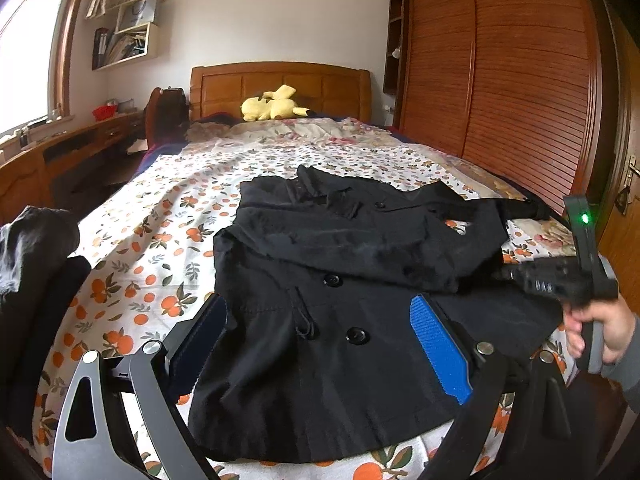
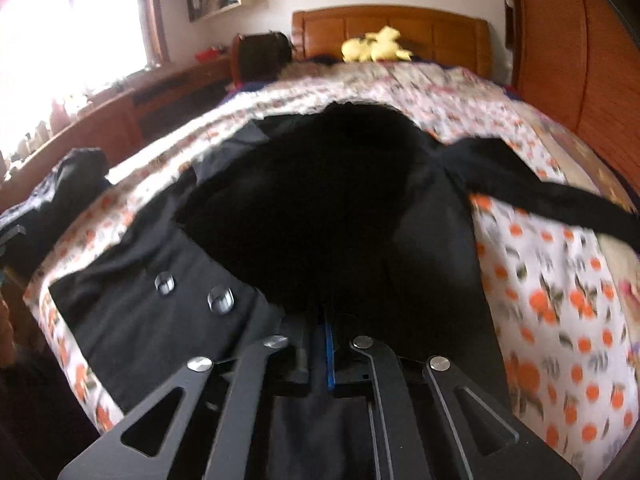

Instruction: Fold large clothes

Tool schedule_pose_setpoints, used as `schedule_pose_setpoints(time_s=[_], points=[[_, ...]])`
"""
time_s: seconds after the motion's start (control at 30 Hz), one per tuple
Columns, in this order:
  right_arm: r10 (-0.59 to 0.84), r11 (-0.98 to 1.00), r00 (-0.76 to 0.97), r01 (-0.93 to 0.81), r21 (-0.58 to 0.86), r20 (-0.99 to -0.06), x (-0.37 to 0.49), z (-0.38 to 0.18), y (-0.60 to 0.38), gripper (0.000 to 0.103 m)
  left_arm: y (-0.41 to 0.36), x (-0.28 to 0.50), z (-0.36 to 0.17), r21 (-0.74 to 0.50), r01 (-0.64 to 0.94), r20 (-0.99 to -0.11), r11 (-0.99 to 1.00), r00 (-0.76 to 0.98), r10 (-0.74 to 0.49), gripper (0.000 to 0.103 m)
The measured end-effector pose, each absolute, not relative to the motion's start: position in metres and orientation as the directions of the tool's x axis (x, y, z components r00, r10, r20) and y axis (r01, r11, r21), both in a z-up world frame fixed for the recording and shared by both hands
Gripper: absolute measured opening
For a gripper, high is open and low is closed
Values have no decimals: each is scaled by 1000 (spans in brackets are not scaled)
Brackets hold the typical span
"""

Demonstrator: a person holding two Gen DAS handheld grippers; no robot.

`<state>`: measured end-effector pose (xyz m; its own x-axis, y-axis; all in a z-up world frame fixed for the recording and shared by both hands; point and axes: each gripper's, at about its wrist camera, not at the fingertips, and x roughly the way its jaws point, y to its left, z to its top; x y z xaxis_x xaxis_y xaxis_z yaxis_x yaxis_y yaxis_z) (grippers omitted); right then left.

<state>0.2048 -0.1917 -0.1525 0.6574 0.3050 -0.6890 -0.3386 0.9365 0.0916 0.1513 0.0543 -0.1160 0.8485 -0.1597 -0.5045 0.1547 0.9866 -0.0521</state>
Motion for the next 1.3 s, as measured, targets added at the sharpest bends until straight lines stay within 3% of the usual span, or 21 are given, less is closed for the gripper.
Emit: schedule_pose_setpoints(time_s=[0.1, 0.3, 0.6, 0.7, 0.97, 1.3], points=[[280, 943, 664, -326, 69, -694, 190, -152, -200, 21, 48, 155, -116, -49, 162, -505, 986, 847, -164, 94], [242, 950, 720, -313, 6, -651, 168, -130, -212, 32, 33, 159, -117, -42, 184, -504, 982, 845, -180, 94], [271, 931, 794, -359, -60, -544, 198, -72, -194, 37, 9, 165, -117, -35, 211, -473, 977, 857, -202, 101], [288, 923, 773, -382, -52, -565, 225, -70, -183, 42, 2, 168, -119, -30, 212, -466, 977, 862, -202, 100], [254, 910, 653, -411, -51, -714, 263, -127, -173, 42, -3, 168, -117, -43, 219, -453, 975, 865, -215, 100], [236, 920, 596, -391, -20, -768, 236, -189, -192, 42, -11, 169, -116, -34, 247, -464, 968, 854, -234, 100]])
